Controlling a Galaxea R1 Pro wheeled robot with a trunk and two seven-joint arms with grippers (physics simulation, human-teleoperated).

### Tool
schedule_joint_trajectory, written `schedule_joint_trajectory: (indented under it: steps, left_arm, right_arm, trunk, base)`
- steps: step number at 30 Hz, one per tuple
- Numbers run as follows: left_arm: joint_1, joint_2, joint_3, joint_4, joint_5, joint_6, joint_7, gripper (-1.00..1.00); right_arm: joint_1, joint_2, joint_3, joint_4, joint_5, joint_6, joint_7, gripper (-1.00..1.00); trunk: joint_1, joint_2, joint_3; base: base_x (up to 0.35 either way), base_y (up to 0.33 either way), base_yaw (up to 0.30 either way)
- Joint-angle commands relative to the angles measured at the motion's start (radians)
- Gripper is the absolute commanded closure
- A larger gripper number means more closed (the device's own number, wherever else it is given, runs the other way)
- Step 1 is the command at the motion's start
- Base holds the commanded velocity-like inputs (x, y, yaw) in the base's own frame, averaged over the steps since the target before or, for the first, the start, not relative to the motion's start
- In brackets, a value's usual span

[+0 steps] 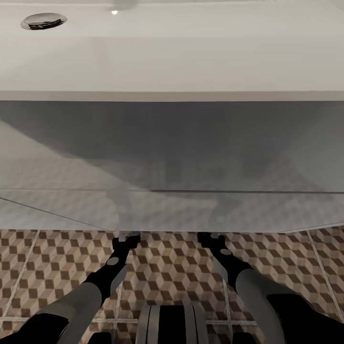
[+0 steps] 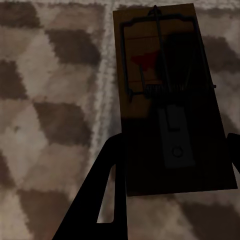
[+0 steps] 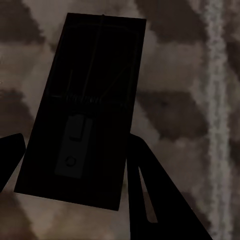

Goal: Take the four mousetraps from the cabinet in the bathroom and place them on the bathroom floor. Make sure all four end up on the same floor surface, and ensure that at least two of them are either under or directly next to the same bathroom sink.

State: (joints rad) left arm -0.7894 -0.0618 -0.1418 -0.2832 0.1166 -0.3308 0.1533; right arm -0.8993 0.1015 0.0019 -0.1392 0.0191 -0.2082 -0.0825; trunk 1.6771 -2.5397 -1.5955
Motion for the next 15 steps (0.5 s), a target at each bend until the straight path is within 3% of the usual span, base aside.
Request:
schedule_joint_trajectory:
  steps: [1,15]
  left_arm:
    - [-0.001,0.000,-0.009,0.001,0.009,-0.004,0.005,1.00]
    - [-0.001,-0.001,-0.009,0.001,0.008,-0.004,0.005,1.00]
  right_arm:
    - [-0.001,0.001,0.000,0.001,-0.001,-0.003,0.004,1.00]
    - [-0.006,-0.001,0.000,0.001,-0.002,0.002,0.037,1.00]
  trunk:
    - [0.000,0.000,0.000]
    - [0.000,0.000,0.000]
  base:
    - [0.000,0.000,0.000]
    - [0.000,0.000,0.000]
